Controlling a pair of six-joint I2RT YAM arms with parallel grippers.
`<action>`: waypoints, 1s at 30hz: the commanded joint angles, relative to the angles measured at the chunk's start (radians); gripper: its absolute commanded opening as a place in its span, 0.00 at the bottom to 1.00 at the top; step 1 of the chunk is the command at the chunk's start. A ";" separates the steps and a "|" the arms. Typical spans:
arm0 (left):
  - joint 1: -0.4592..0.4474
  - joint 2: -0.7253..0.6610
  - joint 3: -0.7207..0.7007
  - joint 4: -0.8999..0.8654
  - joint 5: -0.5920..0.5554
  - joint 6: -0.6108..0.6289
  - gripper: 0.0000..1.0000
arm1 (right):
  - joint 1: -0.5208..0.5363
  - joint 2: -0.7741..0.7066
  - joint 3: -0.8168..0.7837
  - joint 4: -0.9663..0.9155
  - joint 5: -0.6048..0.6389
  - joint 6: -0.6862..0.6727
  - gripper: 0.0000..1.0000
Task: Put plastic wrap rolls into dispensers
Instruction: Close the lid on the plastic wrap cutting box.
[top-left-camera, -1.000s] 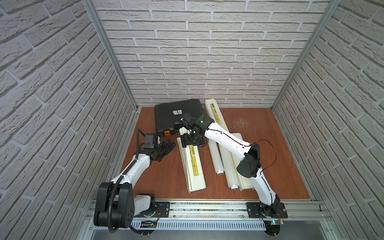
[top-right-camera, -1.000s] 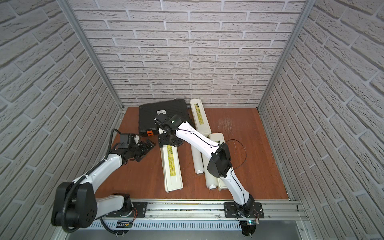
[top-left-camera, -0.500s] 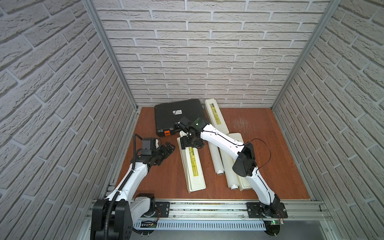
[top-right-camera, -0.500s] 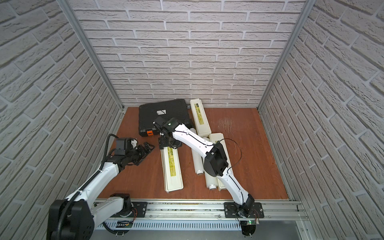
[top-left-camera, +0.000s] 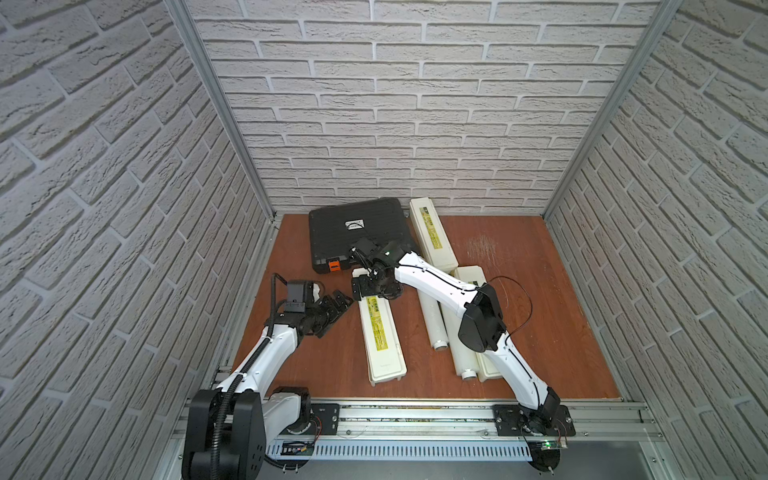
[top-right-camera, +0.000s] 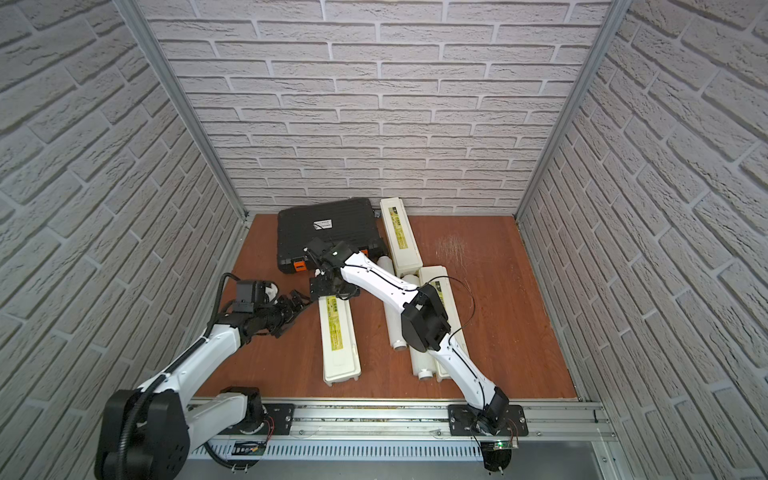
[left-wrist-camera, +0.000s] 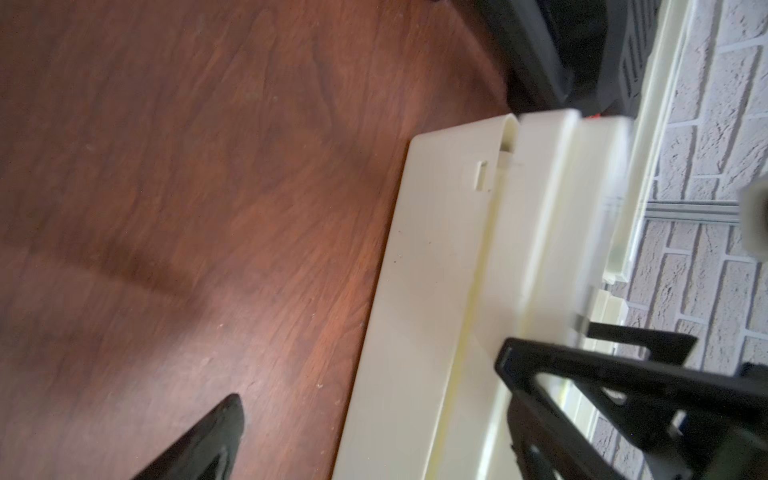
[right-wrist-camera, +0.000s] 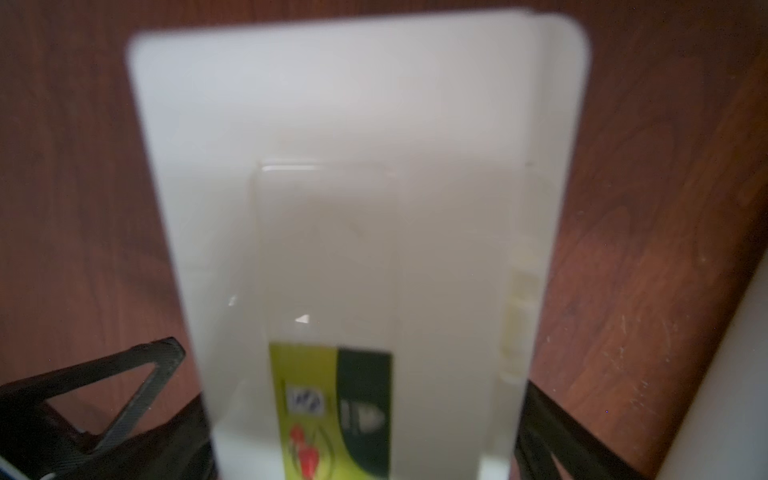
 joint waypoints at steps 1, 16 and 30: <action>-0.001 0.019 -0.005 0.035 0.012 -0.009 0.98 | 0.006 0.010 0.019 0.049 -0.011 0.019 1.00; -0.020 0.087 0.053 0.062 0.041 0.016 0.98 | -0.050 -0.152 -0.163 0.170 -0.063 0.018 1.00; -0.019 0.274 0.192 0.123 0.078 0.050 0.98 | -0.095 -0.278 -0.371 0.308 -0.140 0.012 1.00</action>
